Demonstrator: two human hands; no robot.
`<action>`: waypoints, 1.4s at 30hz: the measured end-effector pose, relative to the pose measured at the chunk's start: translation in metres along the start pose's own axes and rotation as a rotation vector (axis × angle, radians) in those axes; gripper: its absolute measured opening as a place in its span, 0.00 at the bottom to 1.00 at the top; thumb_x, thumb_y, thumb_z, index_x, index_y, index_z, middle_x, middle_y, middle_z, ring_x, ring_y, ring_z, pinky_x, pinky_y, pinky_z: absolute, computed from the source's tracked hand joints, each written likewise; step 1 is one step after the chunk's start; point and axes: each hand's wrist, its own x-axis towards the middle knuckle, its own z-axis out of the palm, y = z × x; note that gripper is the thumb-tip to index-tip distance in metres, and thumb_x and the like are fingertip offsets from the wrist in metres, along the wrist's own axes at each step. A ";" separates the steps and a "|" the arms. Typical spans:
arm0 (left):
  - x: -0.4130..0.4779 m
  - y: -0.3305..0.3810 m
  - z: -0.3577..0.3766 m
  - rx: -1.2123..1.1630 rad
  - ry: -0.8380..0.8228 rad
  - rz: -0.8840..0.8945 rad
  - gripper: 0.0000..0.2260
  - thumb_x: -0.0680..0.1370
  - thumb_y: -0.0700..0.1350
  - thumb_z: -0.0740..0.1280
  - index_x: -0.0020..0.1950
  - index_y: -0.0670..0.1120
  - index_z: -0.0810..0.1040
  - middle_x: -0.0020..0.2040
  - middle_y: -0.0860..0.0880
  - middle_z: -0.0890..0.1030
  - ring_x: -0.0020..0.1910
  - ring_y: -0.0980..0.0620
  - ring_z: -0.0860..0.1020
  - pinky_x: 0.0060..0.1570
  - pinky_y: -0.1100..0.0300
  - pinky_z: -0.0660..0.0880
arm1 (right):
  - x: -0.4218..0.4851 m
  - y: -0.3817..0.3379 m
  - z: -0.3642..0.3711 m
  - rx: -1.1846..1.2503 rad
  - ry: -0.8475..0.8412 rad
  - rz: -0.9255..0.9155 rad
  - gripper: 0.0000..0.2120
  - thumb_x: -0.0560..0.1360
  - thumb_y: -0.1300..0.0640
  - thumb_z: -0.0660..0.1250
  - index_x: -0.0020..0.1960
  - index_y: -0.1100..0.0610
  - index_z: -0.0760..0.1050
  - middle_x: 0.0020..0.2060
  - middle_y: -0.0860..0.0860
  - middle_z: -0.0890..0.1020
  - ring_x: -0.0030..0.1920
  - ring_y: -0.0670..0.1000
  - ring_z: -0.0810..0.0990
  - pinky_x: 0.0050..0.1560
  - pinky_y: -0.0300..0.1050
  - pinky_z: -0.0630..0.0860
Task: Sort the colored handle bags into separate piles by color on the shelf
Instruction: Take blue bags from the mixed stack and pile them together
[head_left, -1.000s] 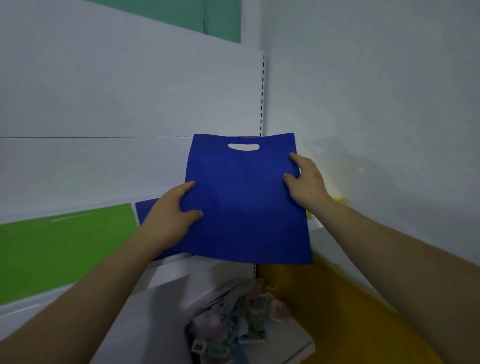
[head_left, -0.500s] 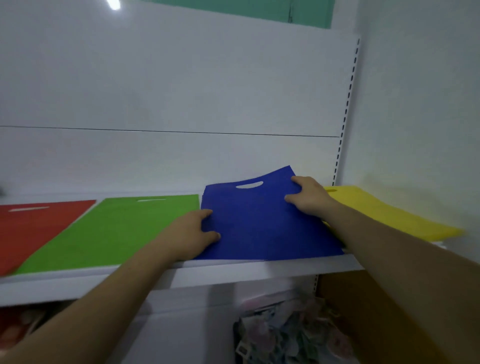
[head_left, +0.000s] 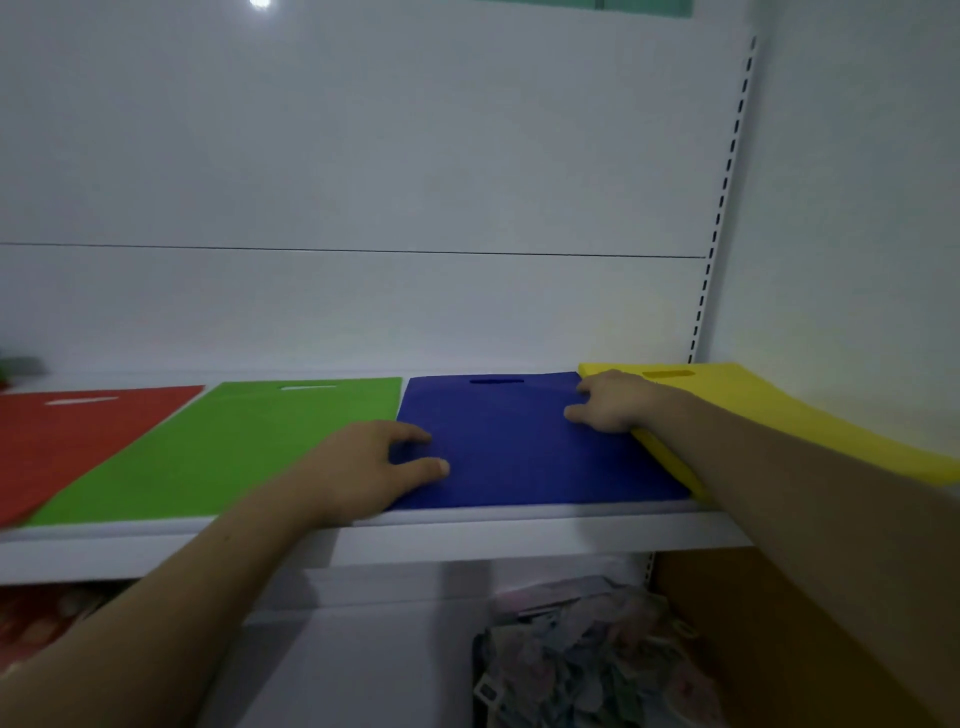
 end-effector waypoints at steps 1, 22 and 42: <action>-0.001 0.000 -0.002 0.017 -0.038 0.014 0.26 0.73 0.62 0.65 0.69 0.55 0.71 0.70 0.55 0.70 0.68 0.55 0.68 0.63 0.63 0.62 | -0.002 0.000 -0.002 -0.006 -0.028 -0.001 0.27 0.80 0.41 0.56 0.72 0.58 0.66 0.69 0.55 0.70 0.66 0.55 0.69 0.65 0.48 0.67; -0.011 0.015 -0.009 0.016 -0.154 -0.012 0.34 0.69 0.67 0.66 0.72 0.56 0.66 0.74 0.56 0.64 0.71 0.56 0.63 0.65 0.64 0.59 | -0.011 -0.002 -0.006 -0.070 -0.033 -0.050 0.30 0.80 0.39 0.49 0.73 0.58 0.64 0.71 0.55 0.67 0.68 0.56 0.68 0.67 0.49 0.65; -0.122 -0.071 -0.087 0.073 0.191 -0.275 0.26 0.76 0.56 0.67 0.72 0.53 0.67 0.72 0.50 0.67 0.70 0.52 0.66 0.64 0.60 0.62 | -0.039 -0.190 -0.039 0.138 0.178 -0.484 0.31 0.80 0.40 0.54 0.76 0.58 0.58 0.75 0.55 0.62 0.72 0.56 0.63 0.67 0.47 0.62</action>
